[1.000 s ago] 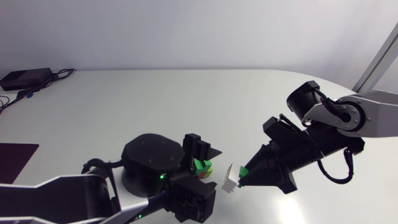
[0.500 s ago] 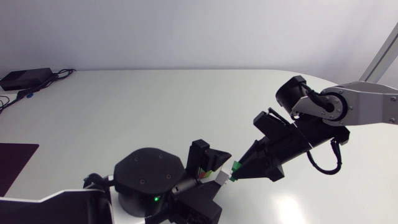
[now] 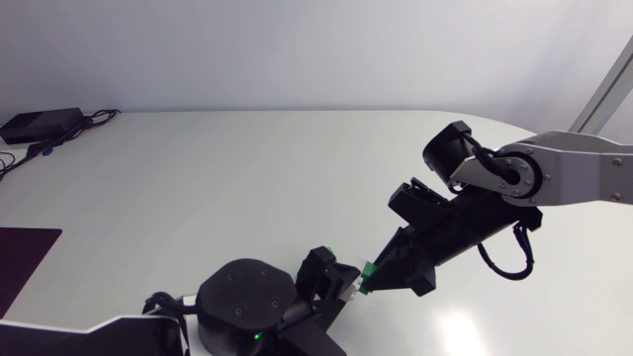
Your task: Disassemble duplo
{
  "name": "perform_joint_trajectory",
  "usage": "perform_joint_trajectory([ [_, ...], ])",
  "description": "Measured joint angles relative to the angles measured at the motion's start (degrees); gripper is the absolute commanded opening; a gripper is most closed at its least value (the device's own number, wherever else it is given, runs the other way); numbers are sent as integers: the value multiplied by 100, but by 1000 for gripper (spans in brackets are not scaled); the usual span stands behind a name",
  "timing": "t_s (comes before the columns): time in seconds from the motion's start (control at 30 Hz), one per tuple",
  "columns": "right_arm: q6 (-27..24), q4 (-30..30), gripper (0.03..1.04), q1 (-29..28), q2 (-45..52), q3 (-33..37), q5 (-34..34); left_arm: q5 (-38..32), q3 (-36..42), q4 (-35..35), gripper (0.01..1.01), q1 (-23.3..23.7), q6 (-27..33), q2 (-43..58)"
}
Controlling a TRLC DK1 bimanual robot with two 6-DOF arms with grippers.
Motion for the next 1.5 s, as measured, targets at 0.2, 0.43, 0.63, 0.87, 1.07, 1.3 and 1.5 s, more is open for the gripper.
perform_joint_trajectory([
  [0.2, 107, 101, 259, 90, 0, -2, 122, -48, 9, 28, 328, 0, 0, 0],
  [0.43, 260, 245, 261, 181, 0, -59, 192, -87, 17, 15, 313, 0, 0, 0],
  [0.63, 348, 275, 769, 186, -2, -94, 205, -87, 17, -31, 285, 0, 0, 0],
  [0.87, 345, 275, 1005, 44, -332, -144, 212, -61, 39, -511, 284, 48, -234, -162],
  [1.07, 363, 577, 993, -81, -662, -400, 348, 682, 669, -1969, 284, 511, -1359, -579],
  [1.3, 409, 1692, 993, 592, -2015, -1375, 1547, 2511, 2328, -4155, 284, 1543, -2778, -667],
  [1.5, 426, 1906, 993, 1086, -2944, -1722, 1803, 3550, 2857, -5370, 284, 1784, -2988, -614],
])
